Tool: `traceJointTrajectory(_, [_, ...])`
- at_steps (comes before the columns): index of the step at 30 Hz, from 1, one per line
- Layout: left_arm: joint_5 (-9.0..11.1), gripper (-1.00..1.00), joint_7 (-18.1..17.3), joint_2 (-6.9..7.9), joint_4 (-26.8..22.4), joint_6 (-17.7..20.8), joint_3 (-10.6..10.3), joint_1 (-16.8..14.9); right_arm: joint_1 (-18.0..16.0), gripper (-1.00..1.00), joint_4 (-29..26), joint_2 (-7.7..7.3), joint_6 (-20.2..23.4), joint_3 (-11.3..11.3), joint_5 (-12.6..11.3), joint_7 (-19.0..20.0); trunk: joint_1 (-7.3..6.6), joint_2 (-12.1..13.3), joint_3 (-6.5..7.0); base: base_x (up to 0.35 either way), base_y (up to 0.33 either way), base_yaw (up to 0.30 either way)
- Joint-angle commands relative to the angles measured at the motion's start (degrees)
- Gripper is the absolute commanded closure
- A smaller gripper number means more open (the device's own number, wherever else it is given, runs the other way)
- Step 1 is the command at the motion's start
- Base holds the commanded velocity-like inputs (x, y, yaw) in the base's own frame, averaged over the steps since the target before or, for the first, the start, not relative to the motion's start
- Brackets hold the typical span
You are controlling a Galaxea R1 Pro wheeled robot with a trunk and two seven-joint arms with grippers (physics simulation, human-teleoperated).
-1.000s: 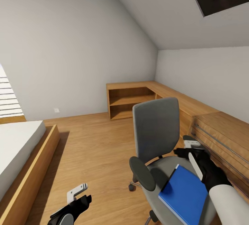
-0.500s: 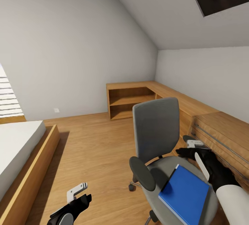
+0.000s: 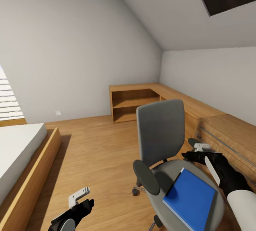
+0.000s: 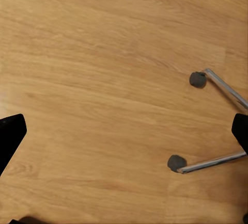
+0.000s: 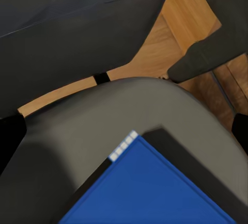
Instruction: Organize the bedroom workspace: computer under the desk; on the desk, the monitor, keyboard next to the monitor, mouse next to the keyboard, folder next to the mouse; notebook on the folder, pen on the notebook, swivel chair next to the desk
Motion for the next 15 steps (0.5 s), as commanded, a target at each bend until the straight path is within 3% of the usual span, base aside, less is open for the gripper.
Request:
traceJointTrajectory(1, [0.48,-1.0,0.56,0.06,-0.08,0.03,-0.12,-0.04,-0.03,-1.0,-0.06,-0.01,0.32,-0.08,-0.49,0.01,0.22,-0.45,-0.25,0.0,0.0,0.0])
traceJointTrajectory(15, [0.48,-1.0,0.79,0.06,-0.09,0.03,-0.2,-0.08,-0.03,-1.0,-0.06,-0.03,0.32,-0.09,-0.54,0.11,3.3,-6.06,-2.76,0.0,0.0,0.0])
